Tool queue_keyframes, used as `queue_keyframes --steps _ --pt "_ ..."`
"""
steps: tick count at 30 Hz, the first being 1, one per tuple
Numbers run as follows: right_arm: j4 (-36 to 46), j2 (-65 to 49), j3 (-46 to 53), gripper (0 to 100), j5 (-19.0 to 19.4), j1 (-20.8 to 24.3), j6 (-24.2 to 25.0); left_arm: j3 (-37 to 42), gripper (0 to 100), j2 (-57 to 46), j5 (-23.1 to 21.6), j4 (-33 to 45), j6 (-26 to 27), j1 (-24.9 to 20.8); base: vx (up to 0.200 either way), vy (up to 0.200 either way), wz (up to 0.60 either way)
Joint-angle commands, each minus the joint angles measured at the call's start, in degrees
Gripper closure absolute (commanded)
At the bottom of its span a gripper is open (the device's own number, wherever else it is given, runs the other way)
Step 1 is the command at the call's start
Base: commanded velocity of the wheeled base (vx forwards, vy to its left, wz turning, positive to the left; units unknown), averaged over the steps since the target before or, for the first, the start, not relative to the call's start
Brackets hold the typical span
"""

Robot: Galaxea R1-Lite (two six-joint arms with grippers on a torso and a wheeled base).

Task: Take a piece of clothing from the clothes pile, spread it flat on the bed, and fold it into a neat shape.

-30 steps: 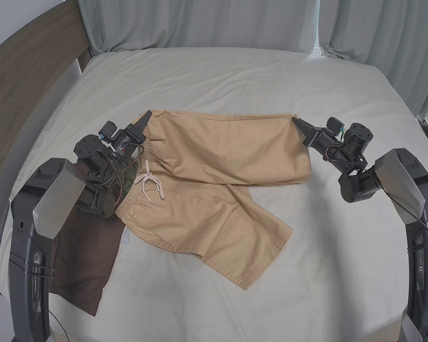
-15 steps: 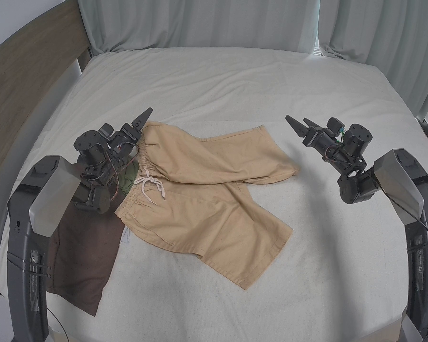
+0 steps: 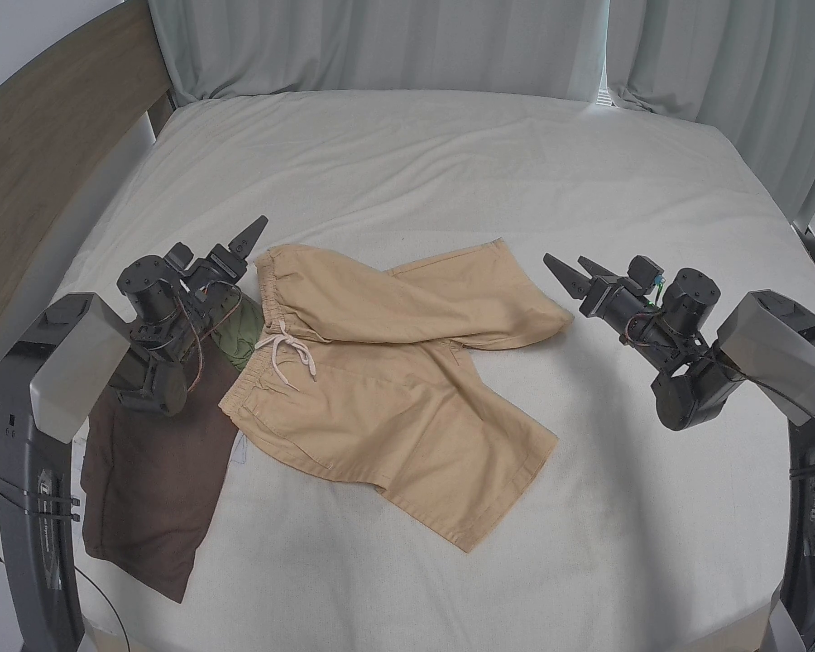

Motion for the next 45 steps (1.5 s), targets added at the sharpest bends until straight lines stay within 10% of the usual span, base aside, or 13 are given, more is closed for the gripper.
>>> queue_keyframes --steps 1,14,29,45 --pt "-4.92 -3.38 8.22 0 0.04 0.99 -0.04 9.58 0 -6.33 -0.54 -4.58 1.76 0.17 0.0 0.0 0.0" --pt "-5.01 -17.8 30.46 0 0.56 4.95 0.05 38.67 0 -27.95 -15.31 -10.65 4.57 0.08 0.0 0.0 0.0" --pt "-5.01 -23.95 39.07 0 0.83 7.49 0.14 53.0 0 -38.41 -26.38 -10.47 10.19 3.51 0.0 0.0 0.0" --pt "-4.92 -19.56 45.14 0 1.35 7.67 0.14 61.35 0 -28.13 -27.0 -10.47 44.38 3.51 0.0 0.0 0.0"
